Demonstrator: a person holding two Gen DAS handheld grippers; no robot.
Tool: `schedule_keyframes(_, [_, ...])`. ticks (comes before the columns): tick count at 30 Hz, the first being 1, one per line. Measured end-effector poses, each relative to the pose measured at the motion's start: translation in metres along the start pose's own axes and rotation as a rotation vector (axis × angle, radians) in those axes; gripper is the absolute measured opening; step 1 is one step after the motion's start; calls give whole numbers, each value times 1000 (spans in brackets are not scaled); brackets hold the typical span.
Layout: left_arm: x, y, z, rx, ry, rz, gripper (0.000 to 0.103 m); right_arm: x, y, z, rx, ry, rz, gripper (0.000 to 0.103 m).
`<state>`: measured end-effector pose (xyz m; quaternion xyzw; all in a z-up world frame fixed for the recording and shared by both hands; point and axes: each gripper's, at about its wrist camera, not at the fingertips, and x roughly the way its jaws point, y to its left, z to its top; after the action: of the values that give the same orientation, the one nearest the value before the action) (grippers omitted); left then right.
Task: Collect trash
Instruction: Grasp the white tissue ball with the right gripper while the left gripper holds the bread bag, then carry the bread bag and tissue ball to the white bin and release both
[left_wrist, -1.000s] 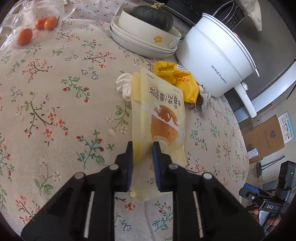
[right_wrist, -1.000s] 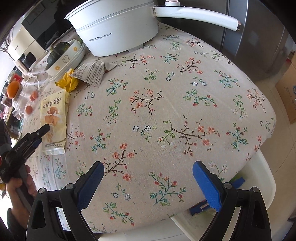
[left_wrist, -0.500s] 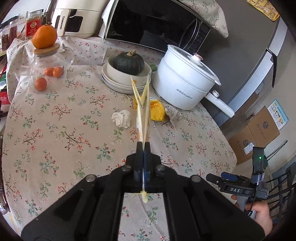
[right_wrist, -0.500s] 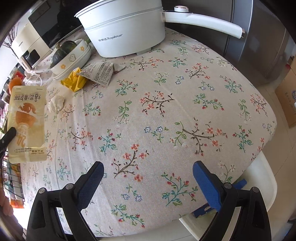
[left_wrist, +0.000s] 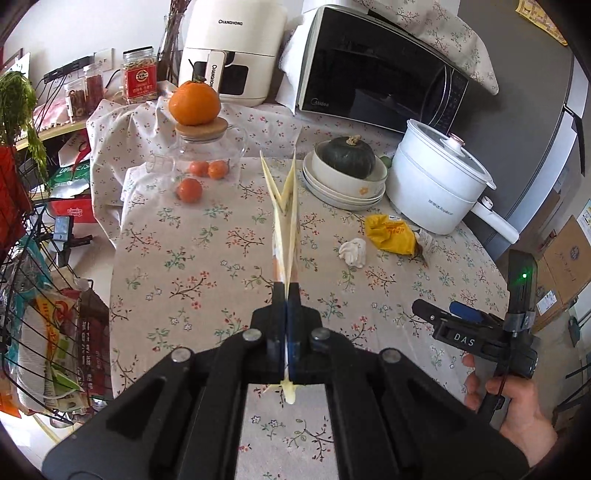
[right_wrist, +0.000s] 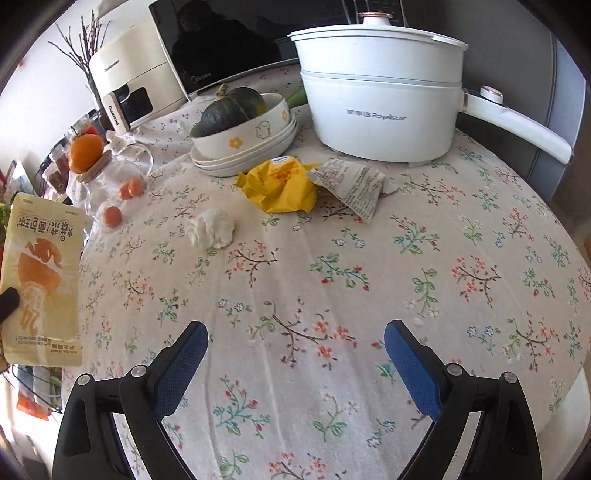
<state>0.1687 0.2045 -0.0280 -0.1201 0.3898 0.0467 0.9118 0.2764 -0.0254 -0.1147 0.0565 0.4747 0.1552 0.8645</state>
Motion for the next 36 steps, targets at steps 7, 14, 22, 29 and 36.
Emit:
schedule_keyframes(7, [-2,14,-2,0,0,35,1,66,53,35,-41,9,32,79])
schedule_keyframes(14, [1,22,0,-1,4,35,1,108,73,54,-75,47,-20,66])
schedule_keyframes(22, [3,17,4,-22,9,0,1,110,67,62,-37,61,-75,25])
schedule_keyframes(29, [-2,0,1,-13,9,-40,1,67,43,52,-82,44,-78,25])
schedule_keyframes(36, [-11,-25,-6,57,-6,-54,1,10,4,32,-105,26,-95,25])
